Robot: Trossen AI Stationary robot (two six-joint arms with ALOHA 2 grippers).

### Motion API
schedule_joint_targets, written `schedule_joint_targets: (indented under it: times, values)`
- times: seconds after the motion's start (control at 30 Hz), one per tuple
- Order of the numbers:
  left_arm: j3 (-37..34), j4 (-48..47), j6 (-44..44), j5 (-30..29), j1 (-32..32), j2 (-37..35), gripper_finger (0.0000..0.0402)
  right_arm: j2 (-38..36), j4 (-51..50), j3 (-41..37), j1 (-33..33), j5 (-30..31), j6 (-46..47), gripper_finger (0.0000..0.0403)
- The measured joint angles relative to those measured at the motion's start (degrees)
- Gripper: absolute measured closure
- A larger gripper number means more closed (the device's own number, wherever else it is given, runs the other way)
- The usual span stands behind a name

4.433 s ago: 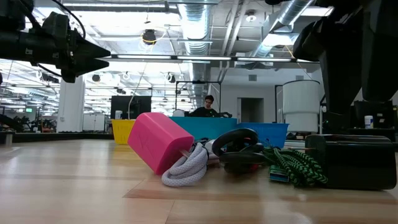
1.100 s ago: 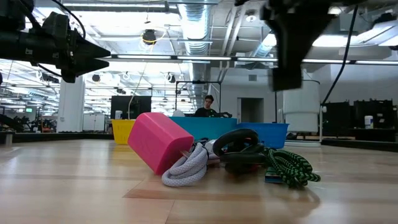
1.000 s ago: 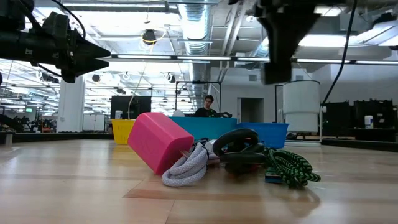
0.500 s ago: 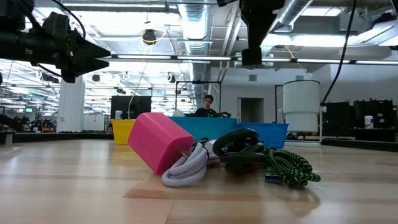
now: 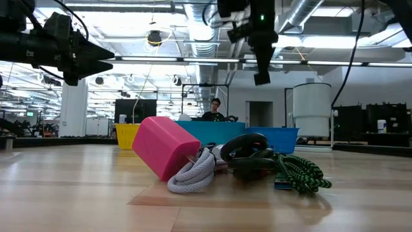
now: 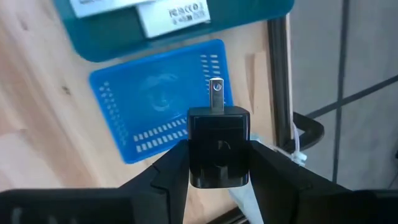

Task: Pick and place items into bin
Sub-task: Put the black charger adapter into the blue bin

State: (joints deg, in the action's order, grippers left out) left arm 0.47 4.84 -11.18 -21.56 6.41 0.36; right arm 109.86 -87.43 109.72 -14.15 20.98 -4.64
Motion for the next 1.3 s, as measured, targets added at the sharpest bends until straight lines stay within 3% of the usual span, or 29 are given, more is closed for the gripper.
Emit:
schedule_joint_targets:
  times: [0.27,0.57,1.3]
  values:
    - [0.0,0.0,0.0,0.0,0.0,0.0,0.0189,0.2,5.7,-7.9,-8.5,-7.5,-7.2,0.0265]
    - [0.0,0.0,0.0,0.0,0.0,0.0,0.0189,0.2,13.5,-16.0,-10.8,-14.7,-12.3,0.0264]
    - [0.0,0.0,0.0,0.0,0.0,0.0,0.0189,0.2,22.8,-23.5,-11.5,-17.1,-15.0,0.025]
